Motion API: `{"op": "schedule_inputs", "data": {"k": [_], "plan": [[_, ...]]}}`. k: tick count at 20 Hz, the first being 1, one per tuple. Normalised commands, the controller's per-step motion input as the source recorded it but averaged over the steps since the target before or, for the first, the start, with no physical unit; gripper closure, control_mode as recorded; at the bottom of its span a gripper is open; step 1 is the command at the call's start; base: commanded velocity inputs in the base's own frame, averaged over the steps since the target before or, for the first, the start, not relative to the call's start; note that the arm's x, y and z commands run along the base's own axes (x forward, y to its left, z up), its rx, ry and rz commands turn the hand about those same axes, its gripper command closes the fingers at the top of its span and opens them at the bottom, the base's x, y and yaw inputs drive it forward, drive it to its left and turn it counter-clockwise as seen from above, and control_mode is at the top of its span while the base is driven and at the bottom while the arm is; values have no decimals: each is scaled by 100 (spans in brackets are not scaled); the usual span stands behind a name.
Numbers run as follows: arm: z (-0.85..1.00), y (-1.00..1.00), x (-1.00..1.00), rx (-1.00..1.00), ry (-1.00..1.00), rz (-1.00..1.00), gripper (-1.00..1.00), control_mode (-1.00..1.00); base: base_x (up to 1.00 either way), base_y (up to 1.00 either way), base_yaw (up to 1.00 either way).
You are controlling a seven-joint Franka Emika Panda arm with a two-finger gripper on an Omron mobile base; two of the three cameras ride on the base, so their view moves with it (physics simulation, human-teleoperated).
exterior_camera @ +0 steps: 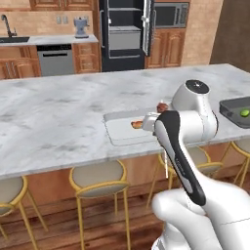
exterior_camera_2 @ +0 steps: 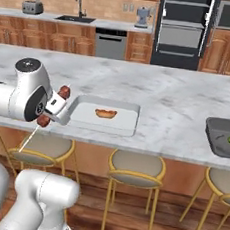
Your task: Place the cold items (kiwi and apple) from the fridge in one tupperware on the dining counter. Place the warm items (kebab skewer and hot dog) in the stove area in another tupperware.
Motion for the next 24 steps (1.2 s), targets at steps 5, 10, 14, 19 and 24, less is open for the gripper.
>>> {"op": "schedule_inputs", "data": {"k": [5, 10, 14, 19, 24], "plan": [[0, 0, 0, 0, 0, 0, 100, 100, 72, -52, 11], [0, -5, 19, 1, 8, 0, 100, -100, 67, -24, 1], [-2, -19, 100, 9, 43, 40, 100, -100, 0, 0, 0], [-27, 0, 92, -1, 35, 98, 100, -100, 0, 0, 0], [-52, -1, 53, -12, 0, 100, 100, -100, 0, 0, 0]]}}
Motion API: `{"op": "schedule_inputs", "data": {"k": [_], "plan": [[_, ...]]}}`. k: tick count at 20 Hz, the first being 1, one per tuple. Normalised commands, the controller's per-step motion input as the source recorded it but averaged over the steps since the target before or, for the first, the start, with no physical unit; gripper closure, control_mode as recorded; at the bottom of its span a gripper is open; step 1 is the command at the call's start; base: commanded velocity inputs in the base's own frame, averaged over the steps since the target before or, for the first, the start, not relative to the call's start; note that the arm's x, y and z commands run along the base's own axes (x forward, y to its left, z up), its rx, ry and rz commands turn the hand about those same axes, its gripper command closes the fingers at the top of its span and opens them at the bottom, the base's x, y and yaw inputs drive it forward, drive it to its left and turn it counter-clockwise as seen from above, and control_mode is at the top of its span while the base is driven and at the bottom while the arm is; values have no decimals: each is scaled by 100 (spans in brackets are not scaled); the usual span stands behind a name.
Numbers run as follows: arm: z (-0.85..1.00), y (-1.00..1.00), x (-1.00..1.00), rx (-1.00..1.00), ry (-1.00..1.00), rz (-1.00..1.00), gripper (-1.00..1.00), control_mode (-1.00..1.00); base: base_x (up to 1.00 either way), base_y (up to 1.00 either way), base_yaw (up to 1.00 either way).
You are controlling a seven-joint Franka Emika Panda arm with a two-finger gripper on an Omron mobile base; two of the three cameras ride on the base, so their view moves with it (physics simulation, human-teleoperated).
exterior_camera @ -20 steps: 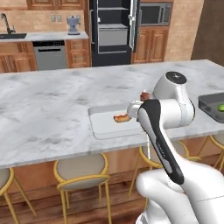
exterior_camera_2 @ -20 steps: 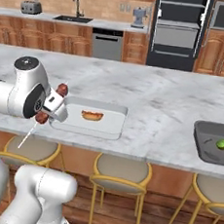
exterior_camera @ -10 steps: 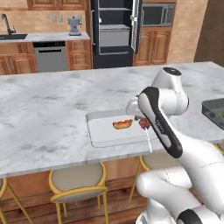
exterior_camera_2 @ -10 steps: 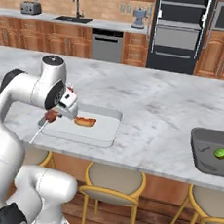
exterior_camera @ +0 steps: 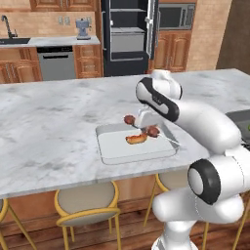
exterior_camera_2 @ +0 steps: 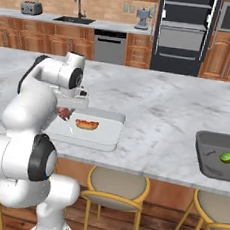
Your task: Place the cold items (kiwi and apple) from the fridge in one tupperware on the dining counter. Place the warm items (kebab skewer and hot dog) in the stove area in another tupperware.
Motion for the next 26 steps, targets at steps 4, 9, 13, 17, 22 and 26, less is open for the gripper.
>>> {"op": "schedule_inputs", "data": {"k": [4, 9, 13, 17, 22, 26], "plan": [[-63, -11, 41, -6, -1, 100, 100, -100, 0, 0, 0], [-57, -32, 35, 0, 0, 98, 100, -100, 0, 0, 0], [-53, -40, 56, 0, 0, 84, 100, -100, 0, 0, 0], [-46, -38, 50, 0, 0, 57, 100, -100, 0, 0, 0], [-41, -24, 34, 0, 0, 27, 100, -100, 0, 0, 0], [-34, 0, 27, 0, 0, 0, 100, -100, 0, 0, 0]]}}
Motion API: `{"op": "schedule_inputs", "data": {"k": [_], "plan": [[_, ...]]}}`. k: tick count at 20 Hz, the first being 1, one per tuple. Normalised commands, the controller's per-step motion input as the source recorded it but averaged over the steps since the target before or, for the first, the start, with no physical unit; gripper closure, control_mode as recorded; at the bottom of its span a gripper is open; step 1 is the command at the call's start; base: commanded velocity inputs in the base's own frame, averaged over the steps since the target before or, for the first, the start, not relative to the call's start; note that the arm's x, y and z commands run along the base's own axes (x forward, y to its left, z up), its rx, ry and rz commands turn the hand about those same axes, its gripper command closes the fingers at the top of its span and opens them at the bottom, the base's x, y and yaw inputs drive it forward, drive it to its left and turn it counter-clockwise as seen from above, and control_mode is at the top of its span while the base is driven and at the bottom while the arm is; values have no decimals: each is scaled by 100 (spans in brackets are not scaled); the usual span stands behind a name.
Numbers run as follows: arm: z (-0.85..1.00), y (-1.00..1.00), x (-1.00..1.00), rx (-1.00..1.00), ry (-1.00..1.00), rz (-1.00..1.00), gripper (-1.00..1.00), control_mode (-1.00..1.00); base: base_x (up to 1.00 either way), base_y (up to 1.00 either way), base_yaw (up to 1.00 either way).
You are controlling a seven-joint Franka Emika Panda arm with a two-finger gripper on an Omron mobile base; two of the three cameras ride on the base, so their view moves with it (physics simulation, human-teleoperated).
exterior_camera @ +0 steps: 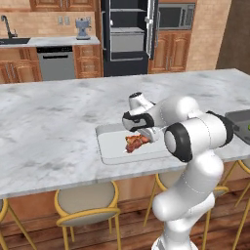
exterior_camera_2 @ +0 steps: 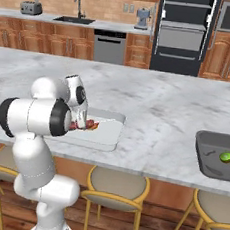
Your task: Place the cold items (kiwi and apple) from the fridge in one tupperware on the dining counter. Place the warm items (kebab skewer and hot dog) in the stove area in another tupperware.
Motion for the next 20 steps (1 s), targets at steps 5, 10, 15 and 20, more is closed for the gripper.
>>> {"op": "schedule_inputs", "data": {"k": [5, 10, 15, 20], "plan": [[-28, 0, 28, 0, 0, -5, 100, -100, 0, 0, 0], [-25, 0, 31, 0, 0, -7, 100, -100, 0, 0, 0], [-35, 7, 18, 0, 0, -2, 100, -100, 0, 0, 0], [-26, 8, 20, 0, 0, -1, 100, -100, 0, 0, 0]]}}
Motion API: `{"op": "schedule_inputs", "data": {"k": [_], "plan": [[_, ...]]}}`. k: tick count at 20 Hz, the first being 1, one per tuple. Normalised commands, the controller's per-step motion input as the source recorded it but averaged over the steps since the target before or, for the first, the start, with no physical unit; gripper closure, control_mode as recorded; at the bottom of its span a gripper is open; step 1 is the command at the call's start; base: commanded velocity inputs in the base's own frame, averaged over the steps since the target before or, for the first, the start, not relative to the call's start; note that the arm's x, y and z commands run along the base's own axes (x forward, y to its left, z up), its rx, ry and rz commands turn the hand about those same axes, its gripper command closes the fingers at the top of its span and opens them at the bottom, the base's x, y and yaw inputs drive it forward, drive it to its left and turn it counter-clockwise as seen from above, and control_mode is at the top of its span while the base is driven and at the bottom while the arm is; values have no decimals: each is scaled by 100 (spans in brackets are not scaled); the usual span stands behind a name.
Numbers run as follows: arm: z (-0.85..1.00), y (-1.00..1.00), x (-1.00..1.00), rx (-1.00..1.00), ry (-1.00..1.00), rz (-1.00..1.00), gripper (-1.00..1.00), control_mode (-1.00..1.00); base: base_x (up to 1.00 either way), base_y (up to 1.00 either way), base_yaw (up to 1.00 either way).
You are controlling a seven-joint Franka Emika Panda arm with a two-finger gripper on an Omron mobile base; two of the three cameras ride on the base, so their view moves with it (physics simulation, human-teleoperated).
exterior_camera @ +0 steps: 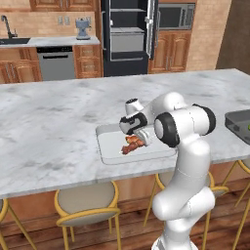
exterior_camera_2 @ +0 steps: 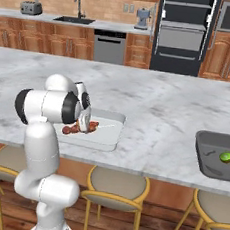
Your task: Place the cold items (kiwi and apple) from the fridge in one tupperware on the dining counter. Place the warm items (kebab skewer and hot dog) in the stove area in another tupperware.
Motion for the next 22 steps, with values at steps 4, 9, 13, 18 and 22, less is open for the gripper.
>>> {"op": "schedule_inputs", "data": {"k": [4, 9, 13, 18, 22], "plan": [[-28, 3, 13, 0, 0, 0, 100, -100, 0, 0, 0], [-36, 1, 0, 0, -1, 0, -100, -100, 0, 0, 0], [-10, 0, 0, 0, -7, -2, -100, -100, 0, 0, 0], [22, 0, -14, 0, -8, -9, -100, -100, 0, 0, 0], [47, 0, -18, -3, -19, -8, -100, -100, 0, 0, 0]]}}
